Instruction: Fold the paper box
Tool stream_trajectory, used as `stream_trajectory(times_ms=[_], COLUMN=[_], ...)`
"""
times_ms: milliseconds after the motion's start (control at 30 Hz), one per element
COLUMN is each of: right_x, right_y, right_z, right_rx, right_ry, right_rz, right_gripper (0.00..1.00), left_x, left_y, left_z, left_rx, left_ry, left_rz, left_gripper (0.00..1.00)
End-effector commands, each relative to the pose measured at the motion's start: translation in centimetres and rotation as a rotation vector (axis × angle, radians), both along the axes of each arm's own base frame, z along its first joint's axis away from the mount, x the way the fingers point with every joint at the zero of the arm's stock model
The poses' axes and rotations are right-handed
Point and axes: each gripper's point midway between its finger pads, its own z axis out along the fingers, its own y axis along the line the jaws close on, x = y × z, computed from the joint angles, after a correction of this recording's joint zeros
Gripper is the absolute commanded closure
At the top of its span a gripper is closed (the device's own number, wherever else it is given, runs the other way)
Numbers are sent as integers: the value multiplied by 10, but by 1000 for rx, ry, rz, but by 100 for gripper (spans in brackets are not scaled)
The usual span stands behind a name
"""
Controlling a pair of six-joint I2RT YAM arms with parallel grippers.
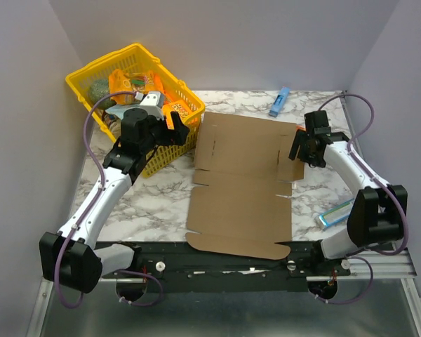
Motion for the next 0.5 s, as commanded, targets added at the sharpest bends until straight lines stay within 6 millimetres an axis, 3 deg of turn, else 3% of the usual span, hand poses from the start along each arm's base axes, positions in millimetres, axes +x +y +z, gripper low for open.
stream_trajectory(times_ms=[0,100,233,467], right_x=[32,51,63,63], right_y=[-3,12,13,11], right_z=[6,10,8,-10], right_rx=[-37,16,11,-17], right_ry=[-45,-93,-91,-68], right_rz=[20,104,139,194], right_gripper=[20,24,35,63], left_x=[-10,-14,-15,-18], left_y=[-17,-22,-26,-29], left_z=[13,14,8,9], left_rx=[-44,-75,-79,-86], left_ry=[-80,-92,-67,-65], left_rz=[-112,-134,-158,-178], left_gripper=[5,5,6,6])
